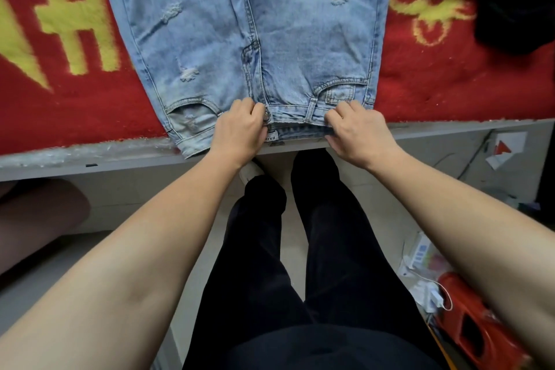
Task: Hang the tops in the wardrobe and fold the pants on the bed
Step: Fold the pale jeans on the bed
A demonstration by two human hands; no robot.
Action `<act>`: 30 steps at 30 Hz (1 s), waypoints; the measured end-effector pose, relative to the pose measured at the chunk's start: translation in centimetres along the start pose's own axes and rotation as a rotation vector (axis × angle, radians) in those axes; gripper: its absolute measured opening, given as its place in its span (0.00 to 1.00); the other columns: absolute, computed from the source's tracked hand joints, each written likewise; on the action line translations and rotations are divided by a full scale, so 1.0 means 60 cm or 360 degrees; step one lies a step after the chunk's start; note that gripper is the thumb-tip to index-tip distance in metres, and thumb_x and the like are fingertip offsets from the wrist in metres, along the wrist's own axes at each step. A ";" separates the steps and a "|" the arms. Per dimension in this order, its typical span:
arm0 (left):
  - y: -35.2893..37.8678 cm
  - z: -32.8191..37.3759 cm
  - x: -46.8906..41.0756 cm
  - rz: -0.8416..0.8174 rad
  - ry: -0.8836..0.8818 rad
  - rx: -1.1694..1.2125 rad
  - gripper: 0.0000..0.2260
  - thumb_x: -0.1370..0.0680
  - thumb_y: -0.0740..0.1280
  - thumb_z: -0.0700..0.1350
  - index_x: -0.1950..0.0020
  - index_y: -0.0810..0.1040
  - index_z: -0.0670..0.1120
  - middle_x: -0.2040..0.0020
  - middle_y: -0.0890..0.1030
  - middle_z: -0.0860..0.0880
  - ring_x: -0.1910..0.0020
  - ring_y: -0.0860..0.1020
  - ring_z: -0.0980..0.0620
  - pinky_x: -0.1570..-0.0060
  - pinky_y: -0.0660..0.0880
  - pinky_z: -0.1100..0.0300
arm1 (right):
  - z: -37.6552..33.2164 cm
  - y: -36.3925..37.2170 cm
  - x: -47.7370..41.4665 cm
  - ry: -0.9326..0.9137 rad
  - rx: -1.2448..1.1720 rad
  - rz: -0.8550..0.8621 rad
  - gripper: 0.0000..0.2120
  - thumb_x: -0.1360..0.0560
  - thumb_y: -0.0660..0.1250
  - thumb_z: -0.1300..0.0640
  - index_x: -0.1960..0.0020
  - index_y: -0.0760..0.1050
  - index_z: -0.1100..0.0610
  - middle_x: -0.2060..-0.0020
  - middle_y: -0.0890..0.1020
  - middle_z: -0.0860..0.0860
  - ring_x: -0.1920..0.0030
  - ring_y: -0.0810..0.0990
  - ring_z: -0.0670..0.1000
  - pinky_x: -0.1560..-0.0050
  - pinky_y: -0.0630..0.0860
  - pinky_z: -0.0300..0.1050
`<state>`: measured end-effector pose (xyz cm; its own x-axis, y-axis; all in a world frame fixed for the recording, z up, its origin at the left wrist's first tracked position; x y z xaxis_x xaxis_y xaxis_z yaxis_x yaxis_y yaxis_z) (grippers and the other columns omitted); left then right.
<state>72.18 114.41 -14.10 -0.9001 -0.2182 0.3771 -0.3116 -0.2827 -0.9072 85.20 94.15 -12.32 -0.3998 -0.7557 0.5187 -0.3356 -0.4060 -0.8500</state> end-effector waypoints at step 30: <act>-0.021 0.066 -0.015 -0.0201 -0.0429 0.0519 0.09 0.24 0.63 0.43 0.46 0.75 0.41 0.48 0.77 0.41 0.45 0.73 0.40 0.52 0.70 0.47 | 0.146 -0.054 -0.091 0.1122 -0.1287 0.0406 0.14 0.24 0.63 0.47 0.45 0.80 0.52 0.49 0.83 0.48 0.48 0.79 0.49 0.49 0.69 0.40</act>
<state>74.58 111.25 -12.56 -0.7360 -0.3866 0.5557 -0.2627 -0.5934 -0.7608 95.94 95.09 -13.19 -0.8475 -0.2021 0.4909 -0.5301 0.3712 -0.7624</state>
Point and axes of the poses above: each hand's wrist, its own x-axis away from the middle knuckle, its own y-axis out of the palm, z = x × y, the point moved 1 cm from there along -x, towards the middle knuckle
